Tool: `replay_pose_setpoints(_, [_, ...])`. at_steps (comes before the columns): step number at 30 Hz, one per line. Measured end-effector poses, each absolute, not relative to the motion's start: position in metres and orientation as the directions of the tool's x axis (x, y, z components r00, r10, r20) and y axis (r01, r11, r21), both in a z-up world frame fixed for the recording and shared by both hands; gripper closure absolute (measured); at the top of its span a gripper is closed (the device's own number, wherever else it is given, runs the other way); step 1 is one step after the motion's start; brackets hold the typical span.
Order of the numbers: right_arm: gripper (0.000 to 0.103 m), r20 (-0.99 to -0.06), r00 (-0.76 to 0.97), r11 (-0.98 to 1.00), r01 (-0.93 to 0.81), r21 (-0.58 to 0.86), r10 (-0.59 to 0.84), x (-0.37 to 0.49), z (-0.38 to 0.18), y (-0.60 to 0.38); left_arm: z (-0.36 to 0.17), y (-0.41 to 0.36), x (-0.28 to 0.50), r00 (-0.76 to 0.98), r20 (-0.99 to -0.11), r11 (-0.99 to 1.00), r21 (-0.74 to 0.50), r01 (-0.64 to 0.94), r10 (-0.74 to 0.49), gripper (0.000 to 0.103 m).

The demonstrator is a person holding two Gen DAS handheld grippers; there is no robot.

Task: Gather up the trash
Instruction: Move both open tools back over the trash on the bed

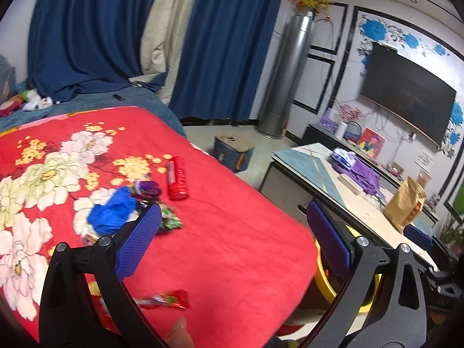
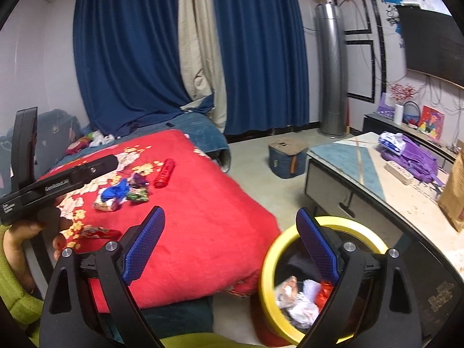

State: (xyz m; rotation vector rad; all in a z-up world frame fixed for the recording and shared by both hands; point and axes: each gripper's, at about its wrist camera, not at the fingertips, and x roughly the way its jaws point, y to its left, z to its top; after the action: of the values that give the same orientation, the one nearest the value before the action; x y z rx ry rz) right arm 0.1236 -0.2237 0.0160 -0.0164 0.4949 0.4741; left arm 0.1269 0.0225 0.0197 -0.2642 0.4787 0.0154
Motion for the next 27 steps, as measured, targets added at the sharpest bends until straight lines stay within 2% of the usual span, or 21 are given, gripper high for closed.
replay_pose_setpoints(15, [0.014,-0.483,0.693,0.819,-0.565,0.096,0.535,0.147,0.018,-0.135,0.02,0.102,0.125,0.877,-0.478,0.929,-0.295,-0.222,0.058,0.011])
replay_pose_setpoints(27, [0.014,-0.533,0.608,0.744,-0.666,0.062,0.589,0.173,-0.007,-0.066,0.007,0.159,0.125,0.851,-0.515,0.882,-0.351,-0.315,0.099,0.011])
